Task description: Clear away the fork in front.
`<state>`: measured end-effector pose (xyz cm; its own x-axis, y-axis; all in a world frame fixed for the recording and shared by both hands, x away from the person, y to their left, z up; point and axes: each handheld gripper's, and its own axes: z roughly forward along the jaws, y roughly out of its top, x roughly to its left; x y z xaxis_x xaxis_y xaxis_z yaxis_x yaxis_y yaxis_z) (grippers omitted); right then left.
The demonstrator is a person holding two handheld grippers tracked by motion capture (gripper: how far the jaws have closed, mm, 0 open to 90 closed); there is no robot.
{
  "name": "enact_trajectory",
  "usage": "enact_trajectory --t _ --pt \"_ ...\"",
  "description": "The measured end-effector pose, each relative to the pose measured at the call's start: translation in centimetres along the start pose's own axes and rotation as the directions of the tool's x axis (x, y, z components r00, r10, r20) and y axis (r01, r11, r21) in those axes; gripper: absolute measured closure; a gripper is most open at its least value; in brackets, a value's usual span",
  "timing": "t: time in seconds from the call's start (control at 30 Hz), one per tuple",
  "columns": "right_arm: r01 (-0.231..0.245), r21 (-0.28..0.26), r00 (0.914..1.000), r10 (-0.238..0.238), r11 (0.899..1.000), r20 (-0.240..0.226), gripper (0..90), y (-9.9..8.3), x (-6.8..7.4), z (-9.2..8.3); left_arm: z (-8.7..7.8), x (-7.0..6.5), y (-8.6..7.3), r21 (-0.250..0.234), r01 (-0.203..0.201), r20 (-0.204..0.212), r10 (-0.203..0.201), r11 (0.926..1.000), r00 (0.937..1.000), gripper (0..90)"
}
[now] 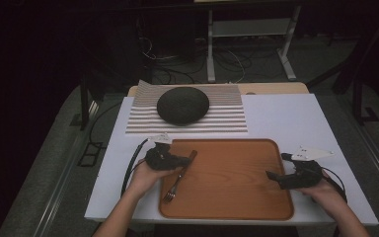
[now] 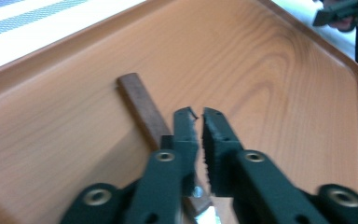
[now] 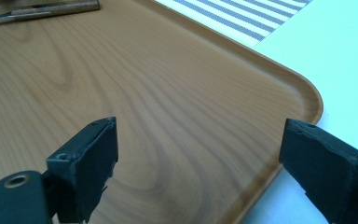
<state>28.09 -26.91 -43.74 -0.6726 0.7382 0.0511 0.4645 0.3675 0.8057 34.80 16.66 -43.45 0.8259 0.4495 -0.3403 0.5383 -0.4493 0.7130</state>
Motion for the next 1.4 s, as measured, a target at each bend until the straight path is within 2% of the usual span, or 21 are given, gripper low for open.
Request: enact_trajectory --t 0.17,0.33,0.43,0.67,0.97,1.2,1.4 --pt "0.002 0.001 1.0000 -0.002 1.000 0.002 11.7 0.1 0.1 0.1 1.1 -0.6 -0.3 0.083 -0.034 -0.010 0.035 0.9960 0.9993 89.6" --pt "0.007 0.001 0.9999 -0.007 1.000 0.008 11.7 0.1 0.2 0.0 1.3 -0.5 -0.4 0.114 -0.043 -0.038 0.048 0.9925 0.9981 89.4" --pt "0.005 -0.002 0.9999 -0.005 1.000 0.013 11.7 0.1 0.2 -0.1 0.8 -0.2 -0.6 0.111 -0.040 -0.062 0.047 0.9931 0.9970 89.5" --pt "0.005 -0.001 0.9999 -0.005 1.000 0.012 11.7 0.1 0.2 0.0 -0.5 1.0 -1.2 0.092 0.000 -0.098 0.009 0.9957 0.9951 89.2" --pt "0.006 -0.003 0.9999 -0.006 1.000 0.012 11.9 0.1 0.2 0.0 -1.4 1.7 -1.6 0.077 0.019 -0.118 -0.010 0.9968 0.9930 87.7" --pt "0.006 -0.001 0.9999 -0.006 1.000 0.013 11.9 0.1 0.1 0.0 -1.4 1.6 -1.6 0.068 0.004 -0.118 0.004 0.9977 0.9930 80.4" --pt "0.005 0.000 0.9999 -0.005 1.000 0.015 12.1 0.1 0.1 0.0 -1.6 1.0 -1.4 0.037 -0.025 -0.125 0.029 0.9990 0.9917 67.9"
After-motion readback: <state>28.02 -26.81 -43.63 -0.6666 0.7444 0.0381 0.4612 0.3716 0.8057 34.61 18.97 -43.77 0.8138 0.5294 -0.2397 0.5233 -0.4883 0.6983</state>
